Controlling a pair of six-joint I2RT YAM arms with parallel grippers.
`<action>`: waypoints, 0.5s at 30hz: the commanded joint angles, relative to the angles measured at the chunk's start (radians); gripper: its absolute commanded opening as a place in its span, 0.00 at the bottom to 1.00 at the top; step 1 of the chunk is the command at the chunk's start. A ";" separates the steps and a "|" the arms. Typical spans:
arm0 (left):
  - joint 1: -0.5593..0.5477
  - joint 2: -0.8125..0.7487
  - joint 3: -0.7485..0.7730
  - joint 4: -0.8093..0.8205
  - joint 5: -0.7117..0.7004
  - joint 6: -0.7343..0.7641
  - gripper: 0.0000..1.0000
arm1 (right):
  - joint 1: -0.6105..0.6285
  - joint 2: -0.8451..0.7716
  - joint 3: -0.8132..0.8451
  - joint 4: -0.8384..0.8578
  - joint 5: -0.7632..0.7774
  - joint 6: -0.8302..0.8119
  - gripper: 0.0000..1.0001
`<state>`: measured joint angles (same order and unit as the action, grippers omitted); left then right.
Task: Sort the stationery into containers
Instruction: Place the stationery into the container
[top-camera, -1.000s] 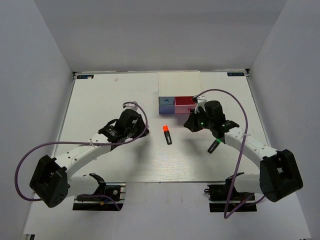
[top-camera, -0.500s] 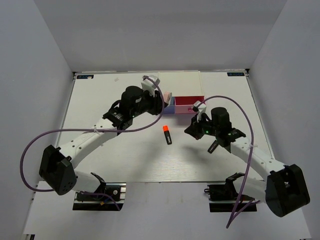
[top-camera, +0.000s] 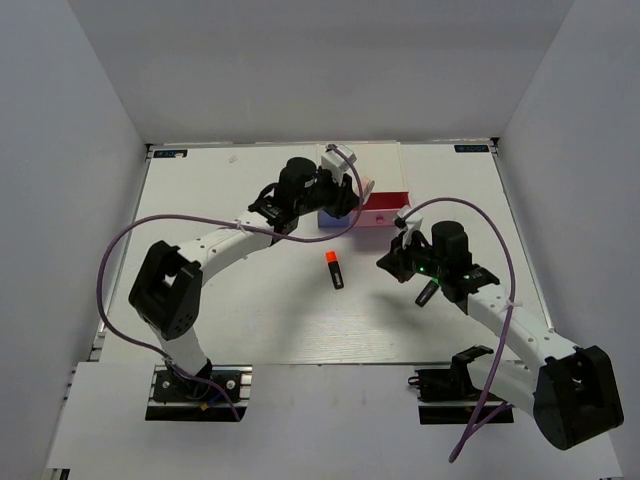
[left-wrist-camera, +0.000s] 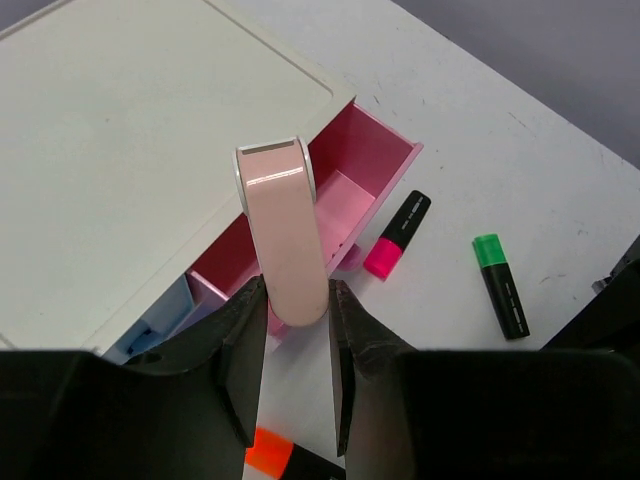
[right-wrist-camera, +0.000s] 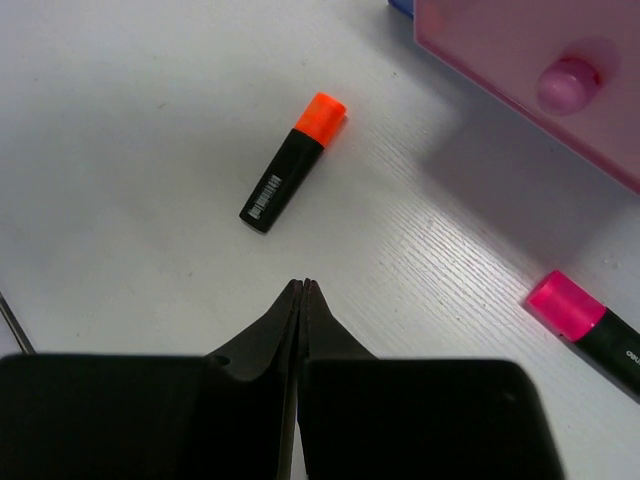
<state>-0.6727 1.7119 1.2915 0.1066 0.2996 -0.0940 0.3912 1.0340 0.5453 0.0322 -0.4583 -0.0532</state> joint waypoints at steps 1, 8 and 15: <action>-0.005 -0.005 0.068 0.064 0.045 0.030 0.10 | -0.015 -0.023 -0.013 0.043 0.009 -0.005 0.00; -0.005 0.061 0.114 0.028 0.055 0.066 0.17 | -0.031 -0.025 -0.025 0.057 -0.003 0.009 0.00; -0.014 0.095 0.123 -0.002 0.055 0.088 0.20 | -0.046 -0.019 -0.025 0.066 -0.006 0.015 0.00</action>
<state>-0.6762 1.8122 1.3727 0.1081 0.3294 -0.0326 0.3538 1.0256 0.5198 0.0544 -0.4538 -0.0444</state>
